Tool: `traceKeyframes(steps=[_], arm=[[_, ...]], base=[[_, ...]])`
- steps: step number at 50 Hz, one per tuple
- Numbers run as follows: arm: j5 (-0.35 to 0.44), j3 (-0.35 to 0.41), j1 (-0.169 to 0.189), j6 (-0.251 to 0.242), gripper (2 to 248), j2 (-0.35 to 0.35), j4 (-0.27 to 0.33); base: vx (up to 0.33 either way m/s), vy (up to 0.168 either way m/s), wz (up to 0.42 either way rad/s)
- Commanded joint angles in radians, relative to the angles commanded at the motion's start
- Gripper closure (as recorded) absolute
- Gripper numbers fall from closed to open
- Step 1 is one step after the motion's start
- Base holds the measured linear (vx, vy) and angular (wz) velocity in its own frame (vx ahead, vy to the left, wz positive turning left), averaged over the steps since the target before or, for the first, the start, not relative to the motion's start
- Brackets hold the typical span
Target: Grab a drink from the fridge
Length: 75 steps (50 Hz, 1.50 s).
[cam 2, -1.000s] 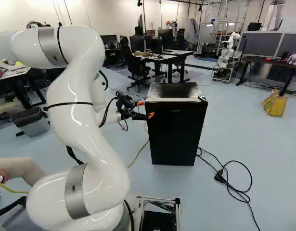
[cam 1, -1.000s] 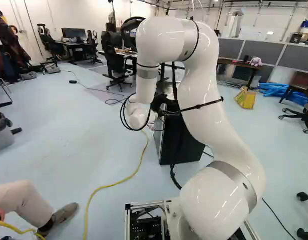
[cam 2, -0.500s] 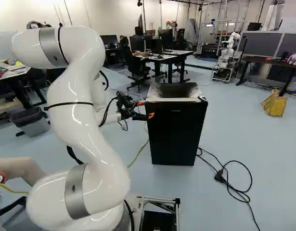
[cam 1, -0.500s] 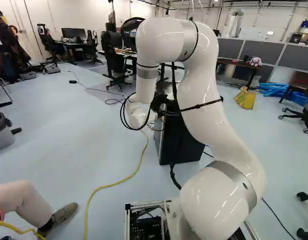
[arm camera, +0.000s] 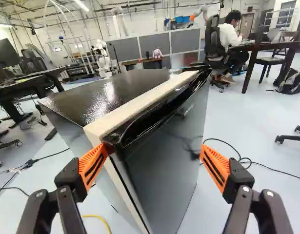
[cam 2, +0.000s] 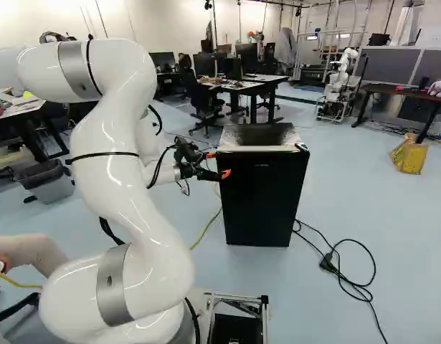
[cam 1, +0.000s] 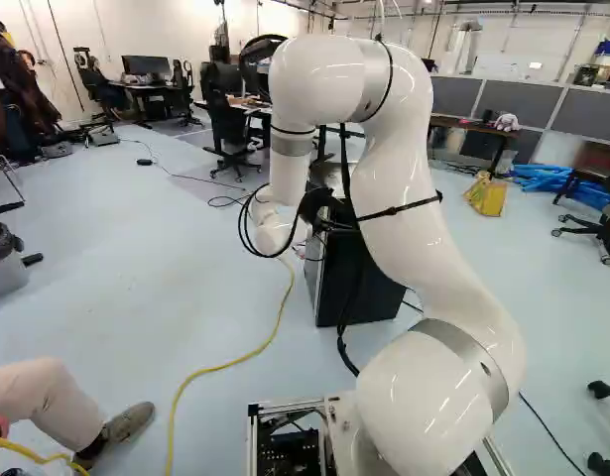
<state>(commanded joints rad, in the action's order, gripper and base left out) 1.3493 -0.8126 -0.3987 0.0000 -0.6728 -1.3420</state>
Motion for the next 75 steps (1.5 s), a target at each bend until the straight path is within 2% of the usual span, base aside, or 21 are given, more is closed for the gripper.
traceKeyframes(steps=[75], arm=[[0.0, 0.021, -0.005, 0.0, 3, 0.01, -0.142]], base=[[0.0, 0.0, 0.0]])
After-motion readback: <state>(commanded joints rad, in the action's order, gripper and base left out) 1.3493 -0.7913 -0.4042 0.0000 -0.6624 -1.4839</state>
